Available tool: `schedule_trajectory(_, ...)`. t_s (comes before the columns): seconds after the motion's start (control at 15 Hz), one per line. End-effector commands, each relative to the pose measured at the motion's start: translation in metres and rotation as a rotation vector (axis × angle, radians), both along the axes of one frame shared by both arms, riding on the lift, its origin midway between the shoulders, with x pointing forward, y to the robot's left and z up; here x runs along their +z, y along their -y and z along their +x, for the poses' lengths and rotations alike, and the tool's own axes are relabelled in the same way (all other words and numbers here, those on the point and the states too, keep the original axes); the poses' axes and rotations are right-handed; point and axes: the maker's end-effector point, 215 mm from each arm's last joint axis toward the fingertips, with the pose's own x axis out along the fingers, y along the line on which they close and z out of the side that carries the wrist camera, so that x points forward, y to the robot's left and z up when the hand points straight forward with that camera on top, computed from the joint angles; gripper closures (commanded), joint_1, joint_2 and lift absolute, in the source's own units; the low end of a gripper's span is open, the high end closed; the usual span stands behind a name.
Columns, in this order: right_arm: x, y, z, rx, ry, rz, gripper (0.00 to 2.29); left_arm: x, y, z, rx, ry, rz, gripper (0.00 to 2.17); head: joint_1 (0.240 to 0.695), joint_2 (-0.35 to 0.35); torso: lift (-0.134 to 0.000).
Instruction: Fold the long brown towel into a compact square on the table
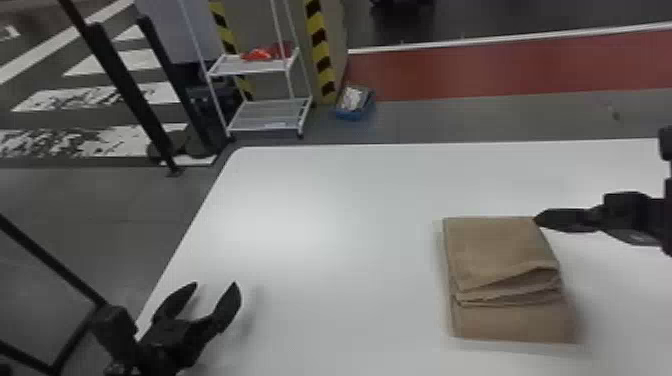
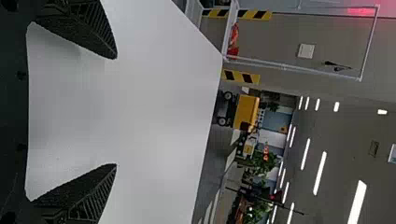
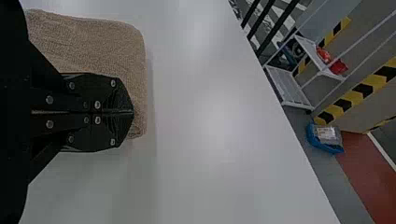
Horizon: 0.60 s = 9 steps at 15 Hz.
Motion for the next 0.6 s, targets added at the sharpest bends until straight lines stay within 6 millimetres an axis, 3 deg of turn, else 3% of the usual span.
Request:
schedule_trajectory(0.0, -0.006, 0.010, -0.013, 0.000, -0.017, -0.021, 1.60, 0.001, -0.003, 0.000, 0.002, 0.002, -0.001, 0.05, 0.695, 0.247, -0.123)
schedule_trajectory(0.13, 0.004, 0.050, -0.036, 0.001, 0.012, -0.143, 0.48, 0.004, -0.007, 0.000, 0.006, 0.006, -0.001, 0.05, 0.695, 0.246, -0.123)
schedule_trajectory(0.2, 0.016, 0.064, -0.044, -0.002, 0.021, -0.179, 0.18, 0.004, -0.007, 0.001, 0.006, 0.008, -0.001, 0.05, 0.695, 0.243, -0.123)
schedule_trajectory(0.27, 0.042, 0.064, -0.045, 0.026, 0.082, -0.177, 0.02, 0.005, -0.006, 0.003, 0.005, 0.011, -0.002, 0.05, 0.695, 0.235, -0.123)
schedule_trajectory(0.33, 0.054, 0.052, -0.051, 0.081, 0.123, -0.208, 0.00, 0.006, -0.002, 0.005, 0.000, 0.014, -0.006, 0.05, 0.695, 0.213, -0.123)
schedule_trajectory(0.53, 0.063, 0.028, -0.063, 0.258, 0.205, -0.419, 0.07, 0.000, 0.009, 0.009, -0.004, 0.003, -0.007, 0.05, 0.695, 0.206, -0.123)
